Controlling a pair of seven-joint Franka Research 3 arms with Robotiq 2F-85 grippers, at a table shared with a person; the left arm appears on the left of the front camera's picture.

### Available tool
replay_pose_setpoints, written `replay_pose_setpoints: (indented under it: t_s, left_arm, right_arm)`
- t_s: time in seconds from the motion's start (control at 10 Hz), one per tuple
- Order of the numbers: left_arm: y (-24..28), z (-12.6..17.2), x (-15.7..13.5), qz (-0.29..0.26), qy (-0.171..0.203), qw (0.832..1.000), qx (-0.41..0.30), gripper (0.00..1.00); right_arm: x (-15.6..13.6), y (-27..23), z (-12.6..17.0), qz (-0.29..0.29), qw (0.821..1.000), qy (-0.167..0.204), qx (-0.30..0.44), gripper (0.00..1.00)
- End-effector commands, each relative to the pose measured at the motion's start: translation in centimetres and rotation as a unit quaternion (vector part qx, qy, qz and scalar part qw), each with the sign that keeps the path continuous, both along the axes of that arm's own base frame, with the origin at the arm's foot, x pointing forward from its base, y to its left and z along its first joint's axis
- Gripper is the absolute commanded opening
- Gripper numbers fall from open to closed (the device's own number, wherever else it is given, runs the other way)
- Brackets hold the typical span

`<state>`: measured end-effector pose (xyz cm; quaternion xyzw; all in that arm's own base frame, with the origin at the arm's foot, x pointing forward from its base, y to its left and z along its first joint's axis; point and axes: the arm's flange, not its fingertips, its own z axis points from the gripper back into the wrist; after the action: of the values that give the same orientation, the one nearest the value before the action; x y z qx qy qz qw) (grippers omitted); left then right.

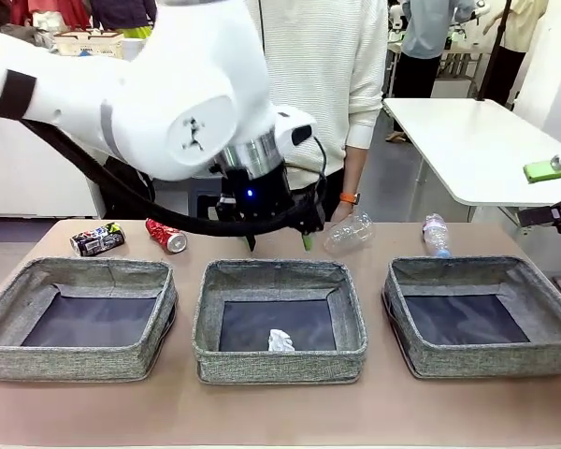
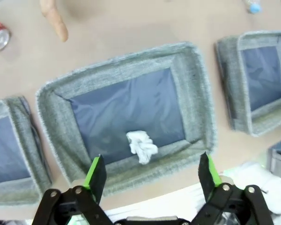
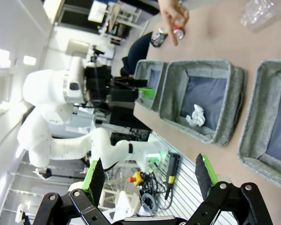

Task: Sort the waste into the appropriate baskets.
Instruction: Place the picked waste into the Fabric basket indicated by the person.

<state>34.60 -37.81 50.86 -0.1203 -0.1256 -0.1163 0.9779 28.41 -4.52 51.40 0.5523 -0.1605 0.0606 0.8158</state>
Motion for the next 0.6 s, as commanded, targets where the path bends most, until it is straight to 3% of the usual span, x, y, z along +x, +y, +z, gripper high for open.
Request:
replay_pose_setpoints:
  t_s: [0.0, 0.2, 0.5]
  left_arm:
    - [4.8, 4.3, -0.3, -0.049, 0.029, 0.995, -0.083, 1.0]
    - [11.3, 8.5, -0.7, -0.086, 0.055, 0.956, -0.275, 1.0]
    - [20.9, 10.0, -2.3, -0.016, 0.114, 0.91, -0.399, 1.0]
  right_arm:
    - [0.3, 0.1, 0.1, 0.004, 1.0, -0.017, 0.009, 1.0]
    - [0.3, 0.1, 0.1, 0.004, 1.0, -0.017, 0.009, 1.0]
    - [0.3, 0.1, 0.1, 0.004, 1.0, -0.017, 0.009, 1.0]
